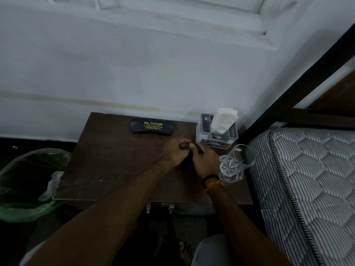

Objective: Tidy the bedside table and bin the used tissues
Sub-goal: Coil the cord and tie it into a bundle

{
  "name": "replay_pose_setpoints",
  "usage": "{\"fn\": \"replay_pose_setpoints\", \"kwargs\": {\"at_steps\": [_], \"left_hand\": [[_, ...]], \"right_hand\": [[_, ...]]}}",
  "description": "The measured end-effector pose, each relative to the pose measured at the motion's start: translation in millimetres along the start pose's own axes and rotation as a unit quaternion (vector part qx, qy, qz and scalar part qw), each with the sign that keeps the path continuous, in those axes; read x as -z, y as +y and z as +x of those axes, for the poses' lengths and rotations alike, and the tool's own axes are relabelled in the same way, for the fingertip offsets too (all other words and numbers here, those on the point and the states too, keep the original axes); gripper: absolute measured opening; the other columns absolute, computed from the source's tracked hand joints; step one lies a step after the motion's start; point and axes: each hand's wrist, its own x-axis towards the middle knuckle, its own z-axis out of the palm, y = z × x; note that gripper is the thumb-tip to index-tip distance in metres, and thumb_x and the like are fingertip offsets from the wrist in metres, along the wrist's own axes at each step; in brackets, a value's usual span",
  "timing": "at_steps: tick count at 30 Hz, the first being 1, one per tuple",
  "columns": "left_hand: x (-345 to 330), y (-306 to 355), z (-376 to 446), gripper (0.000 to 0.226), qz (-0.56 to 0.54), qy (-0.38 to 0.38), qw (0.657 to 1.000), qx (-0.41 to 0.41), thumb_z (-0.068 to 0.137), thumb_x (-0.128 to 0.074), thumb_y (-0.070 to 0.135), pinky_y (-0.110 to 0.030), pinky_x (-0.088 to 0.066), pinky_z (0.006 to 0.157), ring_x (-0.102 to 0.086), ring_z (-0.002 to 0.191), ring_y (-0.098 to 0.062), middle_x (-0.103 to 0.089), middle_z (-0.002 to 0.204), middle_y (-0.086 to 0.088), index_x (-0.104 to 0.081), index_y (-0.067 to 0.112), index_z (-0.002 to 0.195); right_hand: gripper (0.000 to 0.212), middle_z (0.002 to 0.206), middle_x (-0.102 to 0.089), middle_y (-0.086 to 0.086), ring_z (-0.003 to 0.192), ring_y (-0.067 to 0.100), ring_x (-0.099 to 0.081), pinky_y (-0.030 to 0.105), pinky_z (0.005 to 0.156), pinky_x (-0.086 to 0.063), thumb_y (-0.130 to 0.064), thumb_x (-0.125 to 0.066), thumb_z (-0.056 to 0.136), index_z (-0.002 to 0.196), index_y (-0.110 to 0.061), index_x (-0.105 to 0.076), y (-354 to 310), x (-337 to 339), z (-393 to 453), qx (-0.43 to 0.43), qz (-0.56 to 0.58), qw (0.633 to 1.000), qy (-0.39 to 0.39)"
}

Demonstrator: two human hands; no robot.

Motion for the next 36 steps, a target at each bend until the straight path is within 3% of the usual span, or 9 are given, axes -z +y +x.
{"fn": "replay_pose_setpoints", "kwargs": {"at_steps": [4,10,12,17,19,21,25,30,36], "left_hand": [[0.4,-2.2,-3.5,0.034,-0.017,-0.007,1.000,-0.016,0.088,-0.063,0.010,-0.032,-0.054,0.089,-0.064,0.100,-0.016,-0.069,0.116,-0.004,-0.067,0.018,0.121],[5.0,-10.5,-5.9,0.034,-0.040,-0.008,0.999,-0.016,0.088,-0.062,0.007,-0.032,-0.056,0.090,-0.062,0.107,-0.012,-0.067,0.120,-0.003,-0.067,0.017,0.120],[7.5,-13.4,-6.3,0.029,-0.025,-0.016,0.999,-0.024,0.088,-0.064,0.010,-0.025,-0.055,0.085,-0.063,0.101,-0.009,-0.069,0.114,0.001,-0.069,0.018,0.116],[8.2,-18.3,-8.7,0.020,0.032,-0.011,0.999,-0.041,0.090,-0.064,0.014,-0.013,-0.047,0.084,-0.064,0.094,-0.003,-0.073,0.106,0.004,-0.074,0.020,0.107],[7.3,-21.2,-10.3,0.021,0.065,-0.006,0.996,-0.053,0.090,-0.064,0.014,0.001,-0.037,0.077,-0.061,0.093,0.001,-0.073,0.107,0.006,-0.074,0.020,0.107],[5.7,-23.9,-11.8,0.021,0.072,0.004,0.996,-0.058,0.089,-0.065,0.014,0.004,-0.036,0.075,-0.060,0.093,0.001,-0.074,0.107,0.005,-0.074,0.018,0.107],[0.9,-25.1,-12.2,0.021,0.058,0.008,0.997,-0.058,0.088,-0.067,0.016,-0.017,-0.047,0.089,-0.063,0.096,-0.004,-0.074,0.106,0.003,-0.074,0.017,0.108],[0.7,-25.3,-7.1,0.020,0.049,0.020,0.997,-0.065,0.088,-0.067,0.020,-0.022,-0.049,0.090,-0.065,0.095,-0.005,-0.074,0.104,0.003,-0.075,0.019,0.106],[2.7,-25.3,-4.6,0.019,0.051,0.029,0.996,-0.062,0.087,-0.068,0.018,-0.026,-0.053,0.086,-0.061,0.078,-0.002,-0.075,0.101,0.001,-0.075,0.017,0.105]], "right_hand": [[0.037,0.098,-0.074,0.001,0.093,0.020,-0.067,0.025,0.077,-0.041,-0.055,-0.053,0.093,0.100,-0.024,-0.073,-2.8,5.6,-6.5,0.014,0.032,0.999,-0.008],[0.066,0.108,-0.072,-0.001,0.101,0.017,-0.066,0.034,0.089,-0.052,-0.076,-0.046,0.081,0.114,-0.023,-0.069,3.2,2.7,-12.2,0.010,0.018,1.000,0.003],[0.062,0.111,-0.071,0.003,0.104,0.021,-0.065,0.032,0.089,-0.049,-0.070,-0.047,0.085,0.116,-0.021,-0.069,4.3,2.4,-11.8,0.009,-0.002,1.000,0.002],[0.035,0.119,-0.069,0.010,0.112,0.028,-0.062,0.030,0.093,-0.044,-0.028,-0.066,0.091,0.122,-0.014,-0.068,8.0,4.6,-15.1,-0.012,-0.017,1.000,-0.010],[0.038,0.125,-0.067,0.011,0.116,0.027,-0.061,0.029,0.098,-0.042,-0.026,-0.067,0.091,0.126,-0.011,-0.066,11.3,3.3,-17.7,-0.003,-0.021,0.999,-0.023],[0.041,0.128,-0.065,0.012,0.117,0.027,-0.060,0.030,0.100,-0.042,-0.027,-0.067,0.090,0.127,-0.009,-0.065,12.7,2.1,-17.6,0.005,-0.037,0.999,-0.031],[0.049,0.128,-0.064,0.012,0.116,0.028,-0.060,0.032,0.096,-0.043,-0.033,-0.070,0.087,0.130,-0.011,-0.063,12.5,4.2,-16.0,0.003,-0.045,0.998,-0.041],[0.059,0.128,-0.064,0.009,0.117,0.024,-0.059,0.027,0.092,-0.039,-0.042,-0.076,0.080,0.130,-0.014,-0.062,13.9,14.0,-19.0,-0.006,0.021,0.999,-0.040],[0.059,0.125,-0.068,0.005,0.111,0.019,-0.064,0.035,0.097,-0.050,-0.043,-0.076,0.080,0.129,-0.015,-0.063,16.3,23.6,-22.8,-0.003,0.086,0.995,-0.057]]}}
